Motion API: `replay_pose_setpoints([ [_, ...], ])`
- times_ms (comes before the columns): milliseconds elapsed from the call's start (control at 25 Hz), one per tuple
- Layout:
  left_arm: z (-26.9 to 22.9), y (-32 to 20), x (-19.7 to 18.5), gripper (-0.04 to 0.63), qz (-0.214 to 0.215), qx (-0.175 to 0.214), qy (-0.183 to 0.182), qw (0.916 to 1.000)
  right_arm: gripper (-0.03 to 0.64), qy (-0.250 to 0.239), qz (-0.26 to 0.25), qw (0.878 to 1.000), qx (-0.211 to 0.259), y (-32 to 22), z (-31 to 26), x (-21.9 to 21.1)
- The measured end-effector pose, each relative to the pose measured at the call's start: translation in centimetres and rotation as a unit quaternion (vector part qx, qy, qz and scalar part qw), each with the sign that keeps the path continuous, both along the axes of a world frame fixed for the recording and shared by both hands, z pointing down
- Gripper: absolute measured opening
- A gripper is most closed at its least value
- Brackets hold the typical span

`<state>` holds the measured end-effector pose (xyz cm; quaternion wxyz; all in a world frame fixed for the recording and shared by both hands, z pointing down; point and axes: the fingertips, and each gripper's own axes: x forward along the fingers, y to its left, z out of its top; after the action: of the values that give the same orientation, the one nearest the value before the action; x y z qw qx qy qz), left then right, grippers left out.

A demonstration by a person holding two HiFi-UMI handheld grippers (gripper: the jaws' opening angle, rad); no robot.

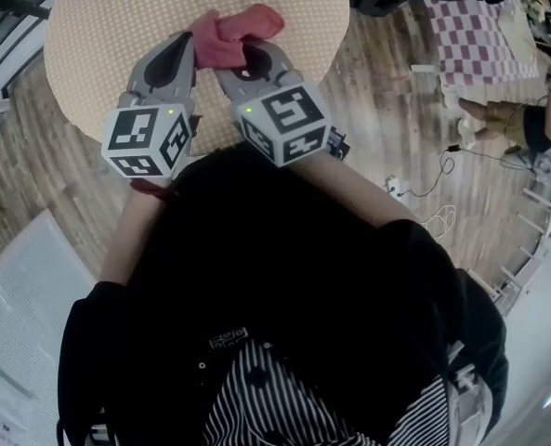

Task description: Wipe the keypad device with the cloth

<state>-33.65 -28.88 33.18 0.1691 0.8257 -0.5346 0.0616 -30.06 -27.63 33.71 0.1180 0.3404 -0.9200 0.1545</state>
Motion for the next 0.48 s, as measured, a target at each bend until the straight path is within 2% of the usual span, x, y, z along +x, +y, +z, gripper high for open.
replay_pose_setpoints([
  [280,3.1,-4.2,-3.4,-0.006,-0.031,-0.031,-0.01,0.999,0.067,0.008,-0.03,0.999,-0.012,-4.4,3.0,-3.3],
  [480,5.5,-6.4,-4.3,-0.006,-0.028,-0.06,-0.018,0.9977,0.067,0.02,-0.041,0.999,-0.024,-6.6,5.4,-4.3],
])
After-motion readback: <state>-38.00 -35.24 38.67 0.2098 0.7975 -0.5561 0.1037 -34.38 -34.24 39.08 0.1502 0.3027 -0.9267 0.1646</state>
